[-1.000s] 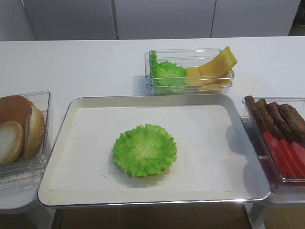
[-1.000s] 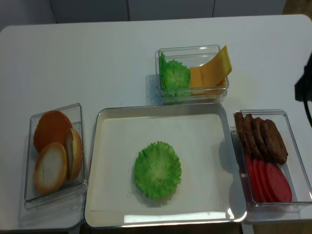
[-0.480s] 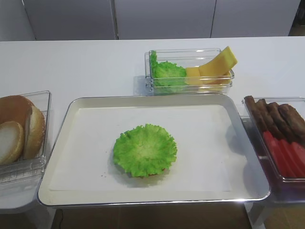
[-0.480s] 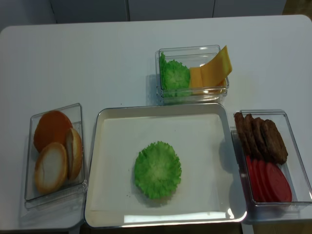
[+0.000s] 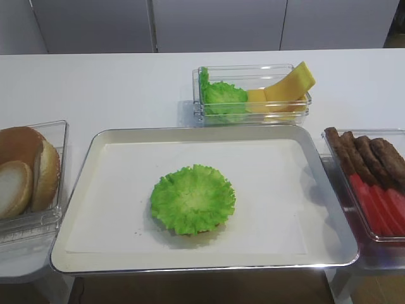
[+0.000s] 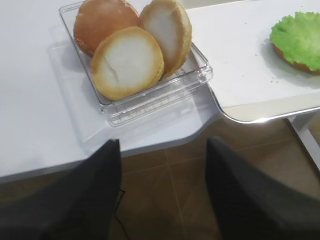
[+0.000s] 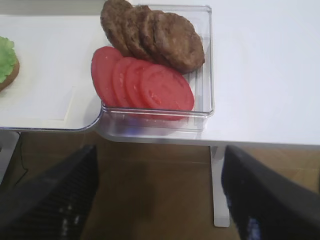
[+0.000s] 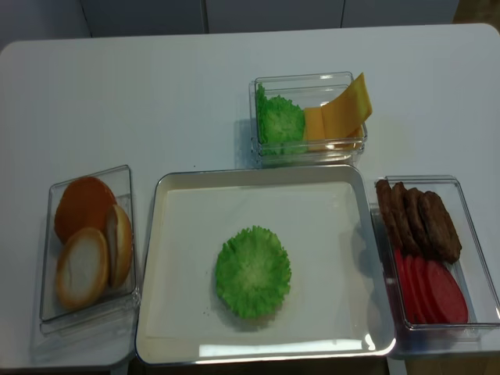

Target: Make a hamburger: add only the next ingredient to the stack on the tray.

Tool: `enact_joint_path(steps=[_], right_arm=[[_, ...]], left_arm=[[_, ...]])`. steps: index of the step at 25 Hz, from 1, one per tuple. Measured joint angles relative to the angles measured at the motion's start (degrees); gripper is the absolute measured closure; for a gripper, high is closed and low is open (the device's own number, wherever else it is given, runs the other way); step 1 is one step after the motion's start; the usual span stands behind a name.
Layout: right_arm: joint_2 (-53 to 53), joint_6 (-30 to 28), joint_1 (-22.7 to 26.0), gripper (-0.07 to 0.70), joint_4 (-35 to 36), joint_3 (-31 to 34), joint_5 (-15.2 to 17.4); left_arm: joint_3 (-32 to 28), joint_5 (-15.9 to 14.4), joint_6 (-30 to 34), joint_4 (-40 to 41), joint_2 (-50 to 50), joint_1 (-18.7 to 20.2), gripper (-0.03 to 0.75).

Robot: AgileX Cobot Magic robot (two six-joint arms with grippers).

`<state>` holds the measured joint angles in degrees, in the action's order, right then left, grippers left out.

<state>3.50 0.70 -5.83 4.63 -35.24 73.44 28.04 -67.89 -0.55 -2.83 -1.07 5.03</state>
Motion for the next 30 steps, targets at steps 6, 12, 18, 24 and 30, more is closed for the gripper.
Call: enact_joint_path(steps=[6,12,18,24,30], right_arm=[[-0.96,-0.29,0.0,0.039,-1.02,0.66,-0.69],[-0.96,-0.38,0.0,0.041,-2.38,4.1,-3.31],[-0.96,-0.7,0.0,0.059,-2.05,6.01,-6.87],[-0.96,-0.7,0.0,0.061,-1.91,7.87,-8.05],[-0.96,-0.7,0.0,0.061,-1.77,7.91,-8.17]], left_arm=[[0.0,0.0,0.0,0.0,0.0,0.0,0.314],[0.0,0.0,0.0,0.0,0.0,0.0,0.314],[0.0,0.0,0.0,0.0,0.0,0.0,0.314],[0.0,0.0,0.0,0.0,0.0,0.0,0.314],[0.0,0.0,0.0,0.0,0.0,0.0,0.314]])
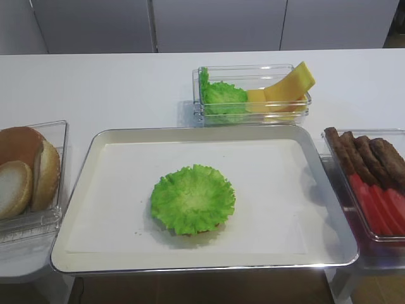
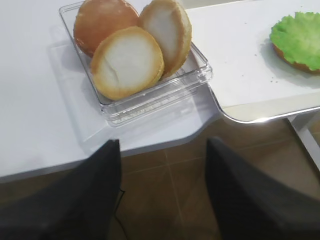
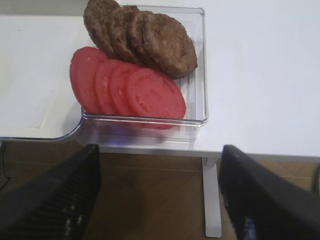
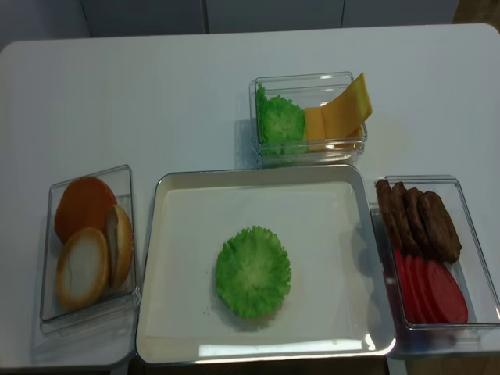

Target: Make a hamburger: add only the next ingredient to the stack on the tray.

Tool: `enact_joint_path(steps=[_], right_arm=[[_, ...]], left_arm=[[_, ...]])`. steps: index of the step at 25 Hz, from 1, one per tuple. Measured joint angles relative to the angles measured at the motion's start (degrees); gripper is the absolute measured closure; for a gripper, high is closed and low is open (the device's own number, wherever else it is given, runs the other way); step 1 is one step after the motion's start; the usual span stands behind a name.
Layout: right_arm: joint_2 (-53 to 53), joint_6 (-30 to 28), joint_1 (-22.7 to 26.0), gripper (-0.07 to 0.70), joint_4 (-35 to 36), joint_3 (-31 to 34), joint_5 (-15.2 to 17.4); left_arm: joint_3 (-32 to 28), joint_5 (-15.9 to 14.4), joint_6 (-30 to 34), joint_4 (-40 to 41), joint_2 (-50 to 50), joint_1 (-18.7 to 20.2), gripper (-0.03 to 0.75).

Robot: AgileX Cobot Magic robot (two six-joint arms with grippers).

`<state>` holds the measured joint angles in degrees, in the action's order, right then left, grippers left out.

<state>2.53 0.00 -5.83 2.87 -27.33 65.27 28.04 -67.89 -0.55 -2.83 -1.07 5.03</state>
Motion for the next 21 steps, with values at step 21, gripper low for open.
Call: enact_joint_path(steps=[21], right_arm=[[-3.44,0.0,0.0,0.063,0.04,0.0,0.0]], left_arm=[[0.0,0.0,0.0,0.0,0.0,0.0,0.314]])
